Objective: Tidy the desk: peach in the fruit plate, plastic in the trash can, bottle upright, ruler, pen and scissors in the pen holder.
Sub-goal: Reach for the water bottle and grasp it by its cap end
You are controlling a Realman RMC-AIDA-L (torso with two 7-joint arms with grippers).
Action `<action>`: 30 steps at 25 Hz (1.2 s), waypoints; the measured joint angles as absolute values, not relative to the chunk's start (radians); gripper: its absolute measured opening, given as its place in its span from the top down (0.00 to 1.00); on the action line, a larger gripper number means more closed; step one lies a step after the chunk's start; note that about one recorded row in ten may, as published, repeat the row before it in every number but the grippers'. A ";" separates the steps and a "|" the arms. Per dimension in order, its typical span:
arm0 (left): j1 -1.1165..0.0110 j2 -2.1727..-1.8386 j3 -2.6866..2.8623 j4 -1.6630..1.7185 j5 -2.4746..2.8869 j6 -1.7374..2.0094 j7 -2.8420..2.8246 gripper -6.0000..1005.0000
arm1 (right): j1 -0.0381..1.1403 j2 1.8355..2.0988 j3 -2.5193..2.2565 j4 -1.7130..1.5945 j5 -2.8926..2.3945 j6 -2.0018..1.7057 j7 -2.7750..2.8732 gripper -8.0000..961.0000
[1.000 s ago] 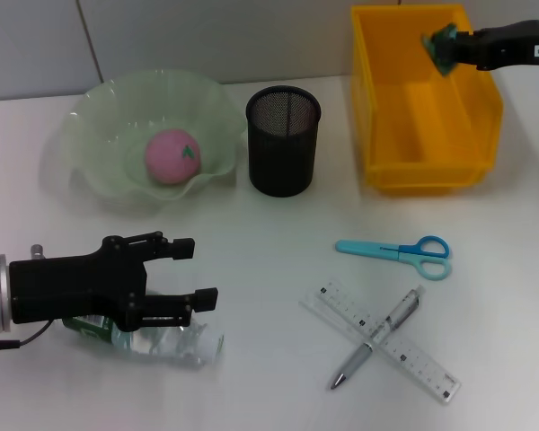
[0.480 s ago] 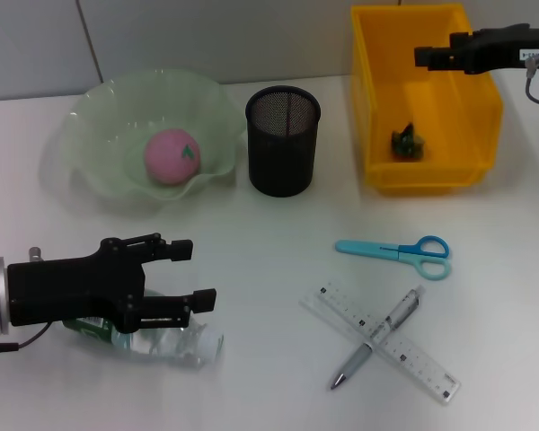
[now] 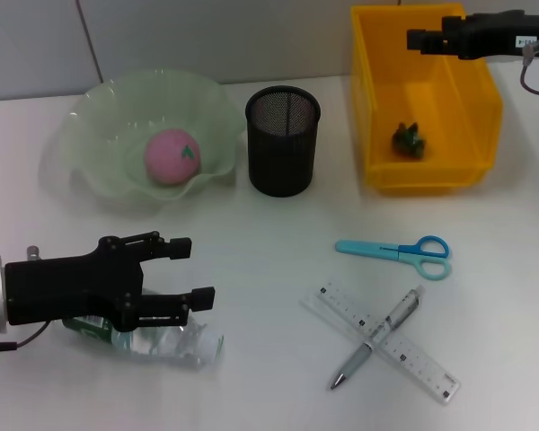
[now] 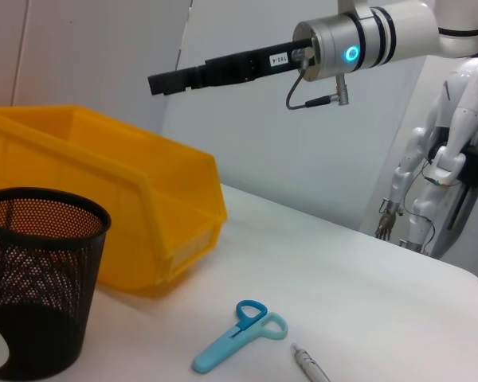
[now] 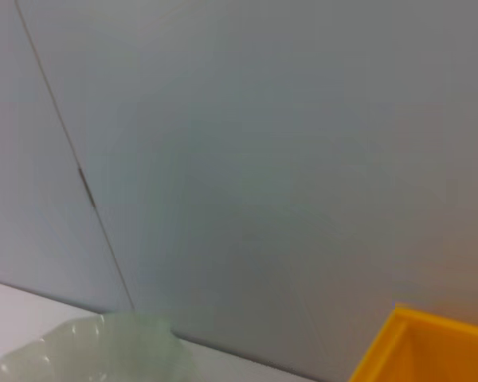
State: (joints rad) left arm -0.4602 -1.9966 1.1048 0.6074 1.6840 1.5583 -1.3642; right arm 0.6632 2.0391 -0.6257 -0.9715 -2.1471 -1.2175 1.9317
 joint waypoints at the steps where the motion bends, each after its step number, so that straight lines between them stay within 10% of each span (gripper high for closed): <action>1: -0.460 -1.997 1.105 0.607 1.684 1.559 -1.363 0.22 | 0.662 2.039 -0.625 -0.972 -2.140 -1.219 1.930 0.26; 30: -0.464 -1.996 1.103 0.611 1.681 1.571 -1.354 0.23 | 0.514 2.020 -0.639 -0.911 -1.805 -1.586 1.762 0.26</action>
